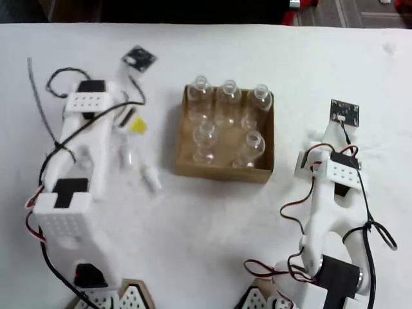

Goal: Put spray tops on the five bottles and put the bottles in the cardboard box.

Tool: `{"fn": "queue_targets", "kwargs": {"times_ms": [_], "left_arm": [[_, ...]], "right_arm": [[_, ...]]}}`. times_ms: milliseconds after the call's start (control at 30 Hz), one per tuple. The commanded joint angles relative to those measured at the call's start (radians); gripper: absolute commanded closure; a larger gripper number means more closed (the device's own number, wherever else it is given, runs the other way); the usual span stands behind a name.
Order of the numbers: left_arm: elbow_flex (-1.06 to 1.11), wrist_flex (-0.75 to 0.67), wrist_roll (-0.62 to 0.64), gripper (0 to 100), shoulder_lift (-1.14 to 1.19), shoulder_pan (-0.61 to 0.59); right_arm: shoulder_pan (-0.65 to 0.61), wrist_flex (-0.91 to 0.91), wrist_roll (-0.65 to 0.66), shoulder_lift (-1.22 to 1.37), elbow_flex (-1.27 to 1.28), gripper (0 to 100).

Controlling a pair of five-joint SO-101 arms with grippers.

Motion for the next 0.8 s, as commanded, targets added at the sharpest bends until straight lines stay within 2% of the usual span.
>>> {"fn": "queue_targets", "kwargs": {"times_ms": [0,167,267,400,600,767], "left_arm": [[0.014,-0.006,0.031,71,-0.010,-0.067],[0.115,-0.064,0.052,71,-0.013,-0.033],[0.094,-0.080,0.127,71,-0.008,-0.038],[0.097,-0.080,0.149,71,-0.008,0.004],[0.095,-0.078,0.365,71,-0.007,0.041],[0.066,-0.069,0.477,71,0.041,0.022]], "right_arm": [[-0.010,-0.013,-0.008,-0.005,-0.014,82.3],[-0.033,-0.013,-0.008,-0.005,-0.012,82.3],[-0.033,-0.013,-0.008,-0.005,-0.003,82.3],[-0.035,-0.013,-0.008,-0.005,0.000,82.3],[-0.035,-0.013,0.023,-0.005,0.003,82.4],[-0.035,-0.013,0.032,-0.005,0.003,82.5]]}}
